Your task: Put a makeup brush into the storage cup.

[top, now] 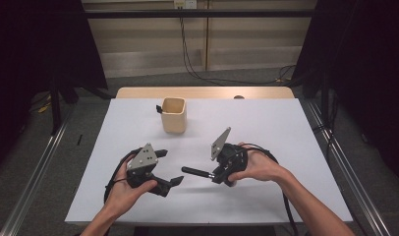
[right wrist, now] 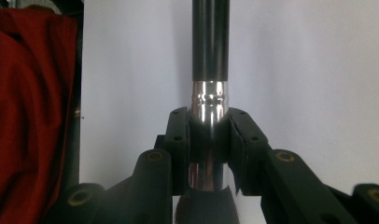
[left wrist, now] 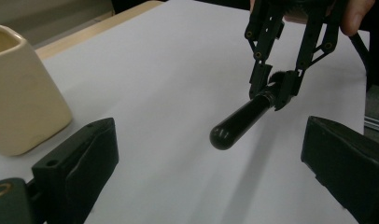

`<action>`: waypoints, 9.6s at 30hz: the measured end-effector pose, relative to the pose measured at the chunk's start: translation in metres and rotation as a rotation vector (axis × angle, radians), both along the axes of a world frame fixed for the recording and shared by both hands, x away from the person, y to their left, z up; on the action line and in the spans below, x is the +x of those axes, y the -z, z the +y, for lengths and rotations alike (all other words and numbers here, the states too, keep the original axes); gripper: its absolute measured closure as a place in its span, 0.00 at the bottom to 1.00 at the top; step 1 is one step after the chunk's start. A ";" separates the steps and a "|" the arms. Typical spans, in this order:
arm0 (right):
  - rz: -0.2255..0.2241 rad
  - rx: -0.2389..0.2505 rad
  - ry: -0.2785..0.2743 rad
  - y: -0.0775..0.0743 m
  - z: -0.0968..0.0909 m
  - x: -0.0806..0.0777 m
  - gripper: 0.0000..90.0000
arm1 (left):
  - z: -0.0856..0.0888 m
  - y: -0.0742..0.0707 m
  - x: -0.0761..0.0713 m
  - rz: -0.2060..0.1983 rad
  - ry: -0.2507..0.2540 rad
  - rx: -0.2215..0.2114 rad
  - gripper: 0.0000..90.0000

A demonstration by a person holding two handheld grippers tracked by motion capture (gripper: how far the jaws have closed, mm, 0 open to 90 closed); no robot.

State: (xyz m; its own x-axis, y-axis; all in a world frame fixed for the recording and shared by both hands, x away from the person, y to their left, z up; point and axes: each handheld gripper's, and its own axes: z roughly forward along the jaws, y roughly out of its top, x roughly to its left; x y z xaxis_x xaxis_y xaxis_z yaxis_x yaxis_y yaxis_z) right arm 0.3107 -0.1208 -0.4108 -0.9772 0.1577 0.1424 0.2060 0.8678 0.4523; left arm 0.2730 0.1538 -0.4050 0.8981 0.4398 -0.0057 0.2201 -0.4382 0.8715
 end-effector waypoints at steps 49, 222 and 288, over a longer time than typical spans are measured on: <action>-0.009 -0.269 -0.171 -0.004 0.037 -0.002 0.80 | -0.048 0.008 0.021 0.203 0.277 0.443 0.16; -0.211 0.638 0.441 0.027 -0.051 -0.039 0.03 | 0.024 0.023 0.010 0.104 0.072 -0.160 0.83; -0.042 0.985 0.429 0.011 -0.041 -0.020 0.73 | -0.031 0.026 0.007 0.020 0.152 -0.199 0.83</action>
State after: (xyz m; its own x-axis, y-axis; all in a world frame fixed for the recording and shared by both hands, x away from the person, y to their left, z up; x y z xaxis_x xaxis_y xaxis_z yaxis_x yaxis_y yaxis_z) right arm 0.2905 -0.1621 -0.4220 -0.8745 0.3233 0.3616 0.3747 -0.0234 0.9269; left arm 0.2803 0.1230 -0.4307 0.9526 0.2881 -0.0972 0.1828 -0.2873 0.9402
